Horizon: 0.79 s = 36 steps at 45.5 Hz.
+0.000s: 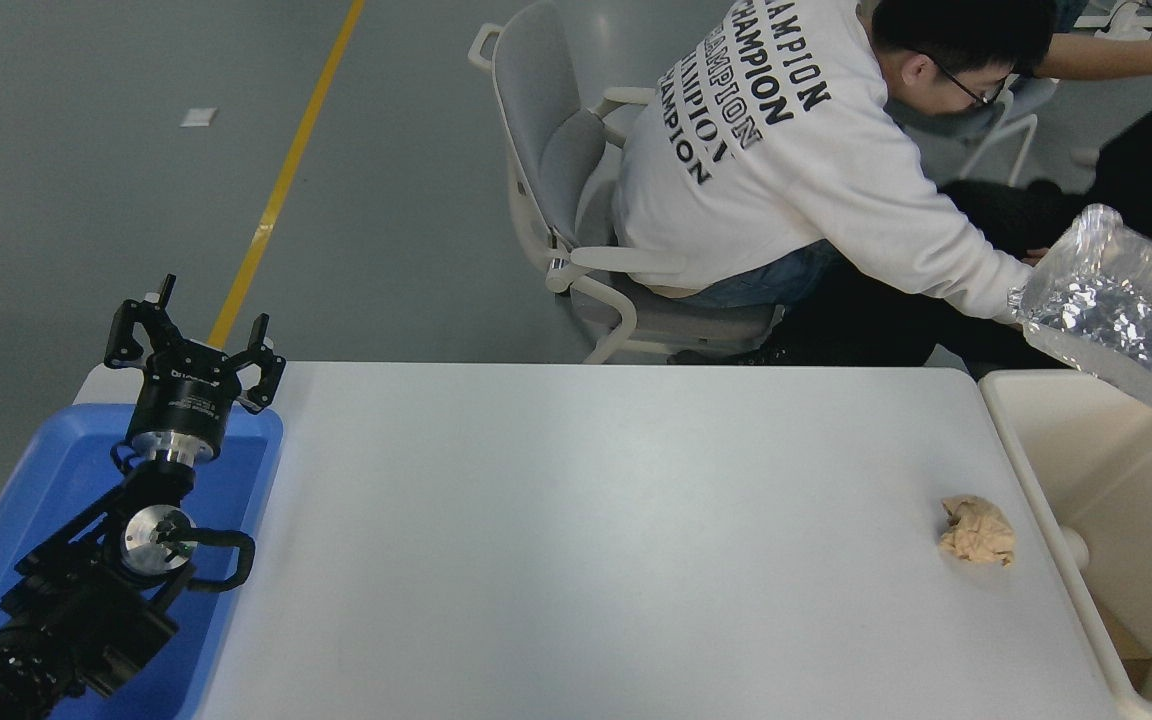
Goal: Pick up foil plate and place in dustbin
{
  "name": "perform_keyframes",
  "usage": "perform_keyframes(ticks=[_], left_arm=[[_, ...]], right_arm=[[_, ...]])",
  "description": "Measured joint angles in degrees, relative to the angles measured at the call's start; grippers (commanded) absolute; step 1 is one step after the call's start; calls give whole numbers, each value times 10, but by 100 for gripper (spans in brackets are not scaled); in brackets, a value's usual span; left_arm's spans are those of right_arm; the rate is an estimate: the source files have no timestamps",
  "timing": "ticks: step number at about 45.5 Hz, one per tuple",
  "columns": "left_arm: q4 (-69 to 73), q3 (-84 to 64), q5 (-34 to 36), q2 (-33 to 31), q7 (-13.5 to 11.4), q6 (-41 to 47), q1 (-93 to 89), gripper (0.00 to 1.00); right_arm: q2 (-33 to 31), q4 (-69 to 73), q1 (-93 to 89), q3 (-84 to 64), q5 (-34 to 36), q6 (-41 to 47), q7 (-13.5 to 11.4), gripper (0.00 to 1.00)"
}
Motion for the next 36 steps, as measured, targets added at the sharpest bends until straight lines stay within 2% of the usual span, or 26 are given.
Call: perform_keyframes(ticks=[5,13,36], left_arm=[[0,0,0,0,0,0,0,99],[0,0,0,0,0,0,0,99],[0,0,0,0,0,0,0,99]], right_arm=[[-5,-22,-104,56,1,-71,0,0],[20,-85,-251,140,1,-156,0,0],[147,-339,-523,330,-4,-260,0,0]])
